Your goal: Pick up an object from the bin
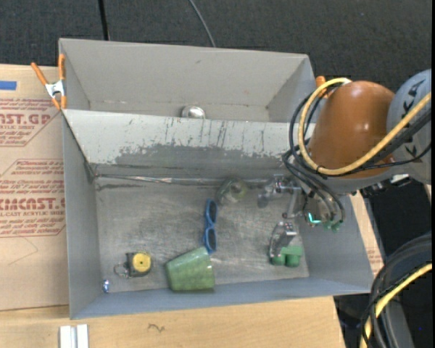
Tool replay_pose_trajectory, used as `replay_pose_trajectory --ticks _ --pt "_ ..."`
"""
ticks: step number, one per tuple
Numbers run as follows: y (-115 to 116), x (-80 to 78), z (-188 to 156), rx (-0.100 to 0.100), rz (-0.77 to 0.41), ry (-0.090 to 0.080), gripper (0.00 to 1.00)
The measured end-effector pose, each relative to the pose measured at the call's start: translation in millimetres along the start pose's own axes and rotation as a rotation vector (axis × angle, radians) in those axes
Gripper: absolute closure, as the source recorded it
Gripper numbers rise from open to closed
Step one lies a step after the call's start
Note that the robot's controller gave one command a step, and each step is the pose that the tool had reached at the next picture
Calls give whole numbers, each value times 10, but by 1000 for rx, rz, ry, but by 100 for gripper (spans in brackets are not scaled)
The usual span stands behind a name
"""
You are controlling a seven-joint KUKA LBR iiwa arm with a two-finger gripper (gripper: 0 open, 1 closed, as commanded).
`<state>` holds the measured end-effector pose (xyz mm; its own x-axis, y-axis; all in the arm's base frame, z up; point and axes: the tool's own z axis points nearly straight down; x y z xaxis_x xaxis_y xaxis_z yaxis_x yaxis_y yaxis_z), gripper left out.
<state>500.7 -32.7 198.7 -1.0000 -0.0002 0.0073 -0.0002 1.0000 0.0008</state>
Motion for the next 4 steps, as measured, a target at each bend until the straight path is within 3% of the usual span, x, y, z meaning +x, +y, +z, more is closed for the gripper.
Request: replay_pose_trajectory --ticks 1,2,3,4 --pt "-1230 188 628 3 -165 -3 0" --pt "-958 92 1264 5 -261 -25 0" --pt "-973 126 1256 4 -260 -14 100" --pt "-1081 -226 -108 6 -643 -14 100"
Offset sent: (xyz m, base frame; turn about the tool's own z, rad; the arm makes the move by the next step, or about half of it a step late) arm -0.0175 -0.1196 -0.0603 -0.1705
